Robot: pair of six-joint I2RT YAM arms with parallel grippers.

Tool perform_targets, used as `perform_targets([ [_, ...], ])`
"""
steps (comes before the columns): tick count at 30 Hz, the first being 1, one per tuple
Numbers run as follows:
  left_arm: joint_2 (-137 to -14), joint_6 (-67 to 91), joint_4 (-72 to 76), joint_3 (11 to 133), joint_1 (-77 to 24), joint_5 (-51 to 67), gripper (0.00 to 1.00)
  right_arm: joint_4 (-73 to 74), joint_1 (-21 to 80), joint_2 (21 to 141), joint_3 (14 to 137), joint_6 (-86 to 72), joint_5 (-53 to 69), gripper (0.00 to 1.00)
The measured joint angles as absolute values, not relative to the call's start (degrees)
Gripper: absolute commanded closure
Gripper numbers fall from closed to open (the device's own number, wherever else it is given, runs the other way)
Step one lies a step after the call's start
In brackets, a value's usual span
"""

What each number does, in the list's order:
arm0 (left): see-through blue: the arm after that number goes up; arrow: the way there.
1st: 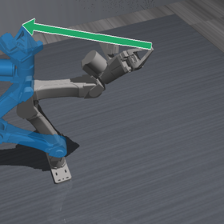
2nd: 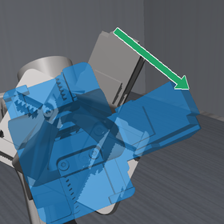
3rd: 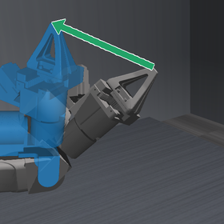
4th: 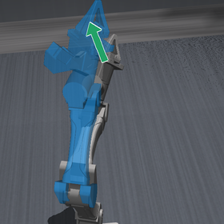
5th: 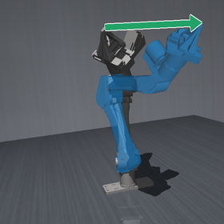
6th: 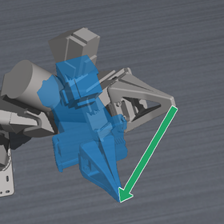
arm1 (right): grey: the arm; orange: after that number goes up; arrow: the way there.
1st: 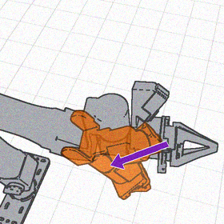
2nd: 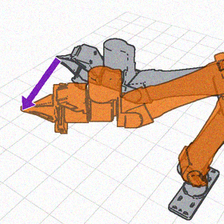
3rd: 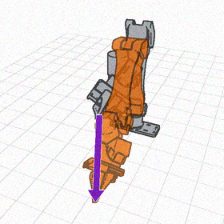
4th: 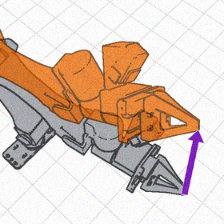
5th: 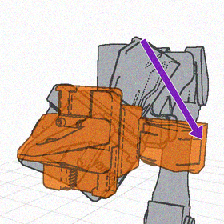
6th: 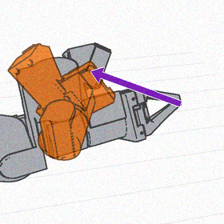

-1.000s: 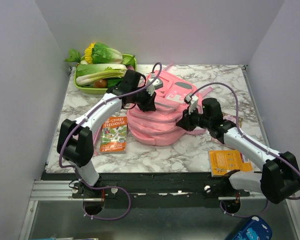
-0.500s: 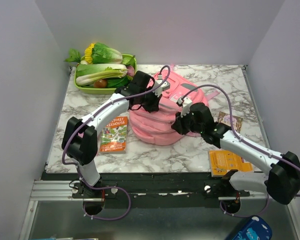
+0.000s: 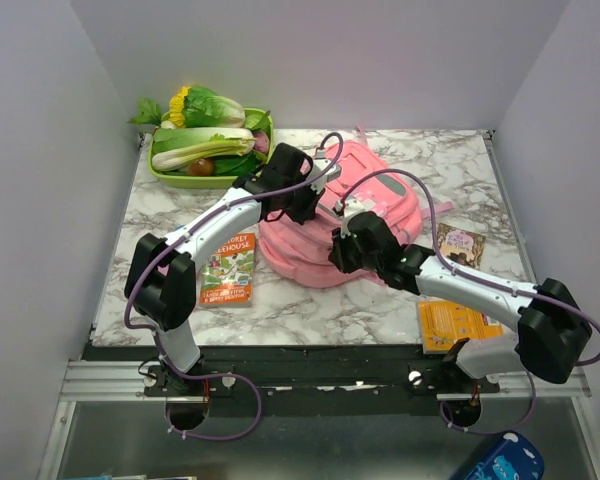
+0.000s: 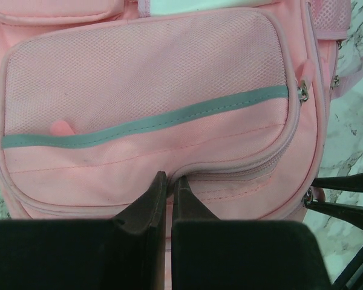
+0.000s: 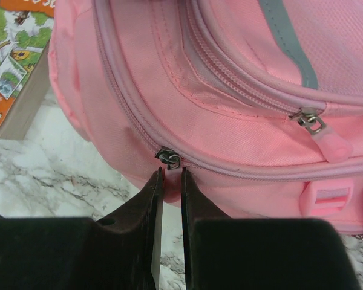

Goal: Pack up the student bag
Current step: Unzip the student bag at the center of the board.

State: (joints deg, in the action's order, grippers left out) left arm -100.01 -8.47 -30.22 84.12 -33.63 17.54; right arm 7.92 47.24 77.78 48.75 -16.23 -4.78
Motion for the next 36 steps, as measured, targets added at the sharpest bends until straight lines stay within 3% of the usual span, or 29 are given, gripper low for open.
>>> perform_targets([
  [4,-100.0,-8.2,-28.7,84.1,-33.9,17.6,1.0,8.3,45.1,76.8,48.4,-17.1,-7.3,0.99],
  [15,-100.0,-6.7,-25.8,84.1,-34.0,22.7,1.0,8.2,27.9,80.2,51.1,-14.5,-1.8,0.99],
  [26,-105.9,-9.0,-27.4,86.2,-34.0,30.1,1.0,9.5,26.3,78.7,49.1,-7.1,4.4,0.99],
  [36,-111.4,4.9,-20.0,86.8,-33.4,33.9,1.0,10.0,26.0,74.8,46.2,-2.4,9.0,0.95],
])
